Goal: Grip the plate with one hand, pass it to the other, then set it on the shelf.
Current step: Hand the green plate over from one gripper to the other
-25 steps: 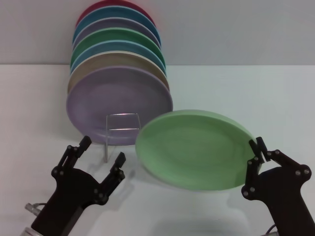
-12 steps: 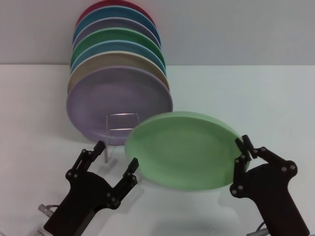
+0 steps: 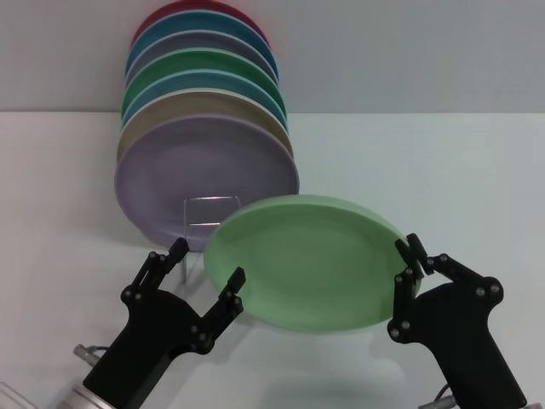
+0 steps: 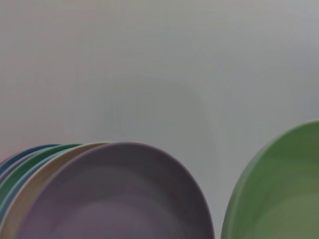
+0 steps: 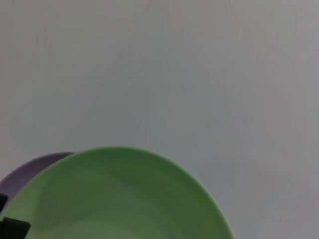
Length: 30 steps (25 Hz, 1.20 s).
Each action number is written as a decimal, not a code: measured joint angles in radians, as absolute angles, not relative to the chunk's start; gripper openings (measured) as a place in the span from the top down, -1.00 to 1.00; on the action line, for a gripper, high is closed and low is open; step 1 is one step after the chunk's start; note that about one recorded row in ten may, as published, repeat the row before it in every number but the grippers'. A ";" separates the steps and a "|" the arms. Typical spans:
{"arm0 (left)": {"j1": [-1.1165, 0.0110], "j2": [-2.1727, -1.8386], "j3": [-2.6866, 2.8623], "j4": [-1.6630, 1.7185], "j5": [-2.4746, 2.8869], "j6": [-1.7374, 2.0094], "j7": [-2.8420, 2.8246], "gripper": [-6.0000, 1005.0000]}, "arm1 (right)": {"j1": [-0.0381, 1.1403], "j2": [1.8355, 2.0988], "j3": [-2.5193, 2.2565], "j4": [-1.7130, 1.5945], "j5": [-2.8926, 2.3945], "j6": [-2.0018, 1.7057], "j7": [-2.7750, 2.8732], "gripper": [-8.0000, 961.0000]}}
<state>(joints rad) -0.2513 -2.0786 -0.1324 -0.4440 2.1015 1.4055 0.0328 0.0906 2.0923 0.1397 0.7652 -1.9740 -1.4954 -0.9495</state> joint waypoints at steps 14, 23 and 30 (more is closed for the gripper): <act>-0.255 -2.078 -0.143 -0.448 2.098 1.379 0.031 -0.17 | 0.089 2.092 0.134 0.773 -1.965 -1.484 -0.975 0.89; -0.260 -2.078 -0.145 -0.449 2.098 1.366 0.031 0.33 | 0.092 2.092 0.130 0.773 -1.963 -1.483 -0.976 0.88; -0.264 -2.078 -0.146 -0.451 2.098 1.360 0.031 0.32 | 0.092 2.092 0.120 0.773 -1.962 -1.483 -0.976 0.88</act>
<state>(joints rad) -0.2643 -2.0785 -0.1458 -0.4514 2.0985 1.3603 0.0306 0.0920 2.0923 0.1199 0.7731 -1.9618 -1.4834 -0.9757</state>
